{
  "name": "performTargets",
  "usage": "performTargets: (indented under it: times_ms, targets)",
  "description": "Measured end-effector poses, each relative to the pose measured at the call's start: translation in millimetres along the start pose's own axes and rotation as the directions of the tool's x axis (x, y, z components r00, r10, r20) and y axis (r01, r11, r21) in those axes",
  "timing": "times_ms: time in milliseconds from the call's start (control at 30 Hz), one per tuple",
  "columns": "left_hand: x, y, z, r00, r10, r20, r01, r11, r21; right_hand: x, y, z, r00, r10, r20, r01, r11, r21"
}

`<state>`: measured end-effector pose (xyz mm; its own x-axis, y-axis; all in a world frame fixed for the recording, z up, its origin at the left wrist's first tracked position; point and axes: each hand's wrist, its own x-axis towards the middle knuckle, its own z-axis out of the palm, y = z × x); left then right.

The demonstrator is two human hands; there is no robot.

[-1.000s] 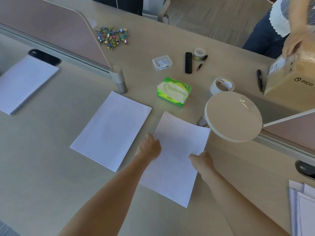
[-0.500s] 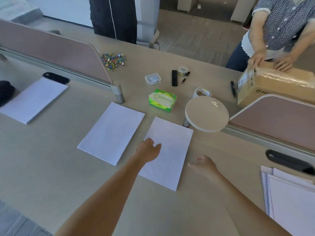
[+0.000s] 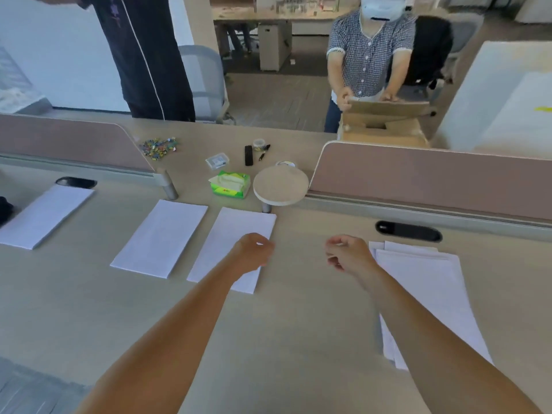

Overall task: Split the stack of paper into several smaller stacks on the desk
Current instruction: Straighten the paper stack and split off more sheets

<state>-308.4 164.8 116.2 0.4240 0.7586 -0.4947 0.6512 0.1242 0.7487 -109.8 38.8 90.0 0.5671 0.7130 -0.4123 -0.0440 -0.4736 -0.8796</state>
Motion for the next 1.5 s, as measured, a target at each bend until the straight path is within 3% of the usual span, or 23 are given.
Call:
performTargets:
  times_ms: [233, 567, 800, 1133, 1367, 1500]
  targets:
    - [-53.4, 42.9, 67.9, 0.984, 0.117, 0.131, -0.111, 0.992, -0.056, -92.9, 34.0, -96.3, 0.976, 0.060, -0.210, -0.044, 0.996, 0.078]
    - [-111.9, 32.0, 153.1, 0.964, 0.137, 0.229, -0.081, 0.968, -0.238, -204.6, 90.1, -167.1, 0.877, 0.183, -0.444, -0.111, 0.977, 0.184]
    - [-110.3, 32.0, 191.0, 0.987, 0.050, 0.155, 0.017, 0.915, -0.404, -198.4, 124.7, -199.8, 0.880, 0.204, -0.428, -0.120, 0.969, 0.216]
    - [-52.5, 26.6, 266.1, 0.975, -0.206, 0.080, 0.220, 0.884, -0.413, -60.9, 186.1, -264.4, 0.927, 0.276, -0.254, -0.275, 0.961, 0.039]
    - [-14.0, 30.6, 320.8, 0.951, -0.304, 0.064, 0.304, 0.869, -0.392, -6.2, 207.9, -303.4, 0.881, 0.443, -0.167, -0.396, 0.883, 0.253]
    - [4.8, 26.3, 344.4, 0.933, -0.354, 0.060, 0.348, 0.850, -0.394, 14.8, 218.6, -309.6, 0.871, 0.466, -0.156, -0.424, 0.873, 0.243]
